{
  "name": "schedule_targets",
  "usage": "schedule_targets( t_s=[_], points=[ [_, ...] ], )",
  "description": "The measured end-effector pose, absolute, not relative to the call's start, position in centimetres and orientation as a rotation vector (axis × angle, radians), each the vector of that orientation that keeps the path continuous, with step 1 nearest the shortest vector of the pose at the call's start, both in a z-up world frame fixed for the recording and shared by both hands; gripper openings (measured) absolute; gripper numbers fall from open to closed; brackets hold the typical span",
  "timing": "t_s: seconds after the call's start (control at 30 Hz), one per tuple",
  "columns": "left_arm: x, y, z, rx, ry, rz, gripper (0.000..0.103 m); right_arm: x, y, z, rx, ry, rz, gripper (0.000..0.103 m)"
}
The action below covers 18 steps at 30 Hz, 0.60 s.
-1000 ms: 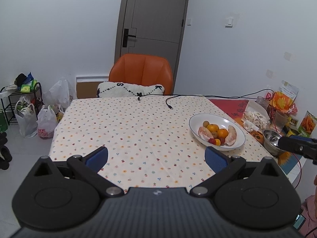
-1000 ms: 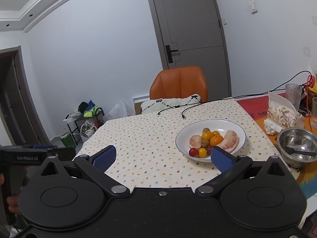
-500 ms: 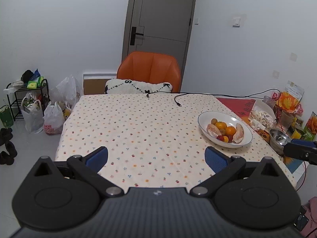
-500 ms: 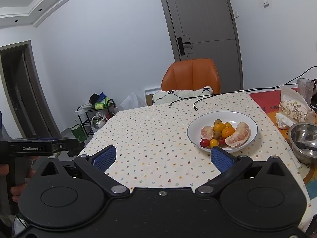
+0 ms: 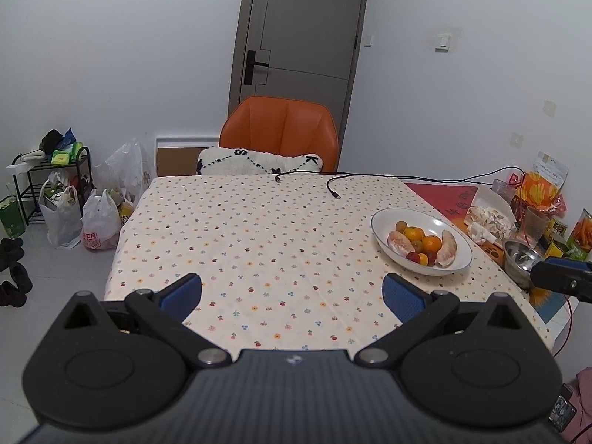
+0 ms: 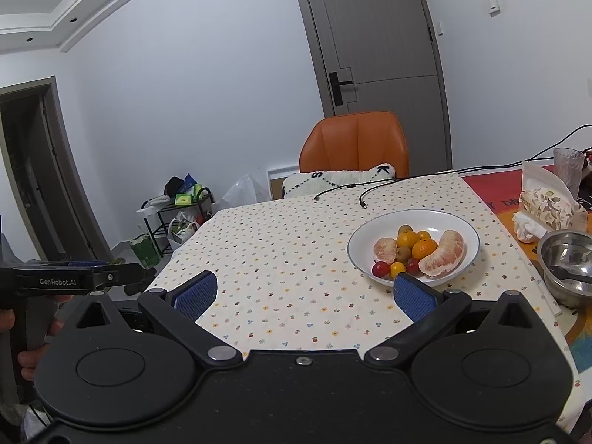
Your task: Organize fruits
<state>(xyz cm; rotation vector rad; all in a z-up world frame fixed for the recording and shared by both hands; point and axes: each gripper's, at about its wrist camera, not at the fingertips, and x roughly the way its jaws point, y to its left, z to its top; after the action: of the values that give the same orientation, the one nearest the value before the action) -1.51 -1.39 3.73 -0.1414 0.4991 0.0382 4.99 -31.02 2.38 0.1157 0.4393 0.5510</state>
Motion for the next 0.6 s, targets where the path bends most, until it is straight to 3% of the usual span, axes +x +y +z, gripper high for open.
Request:
schedule_targets(
  t_s=[0.6],
  points=[
    [-1.57,-1.66,3.68,-0.138,0.500,0.033,0.103,4.90,-30.97,2.55,0.112,0.435,0.546,0.103]
  ],
)
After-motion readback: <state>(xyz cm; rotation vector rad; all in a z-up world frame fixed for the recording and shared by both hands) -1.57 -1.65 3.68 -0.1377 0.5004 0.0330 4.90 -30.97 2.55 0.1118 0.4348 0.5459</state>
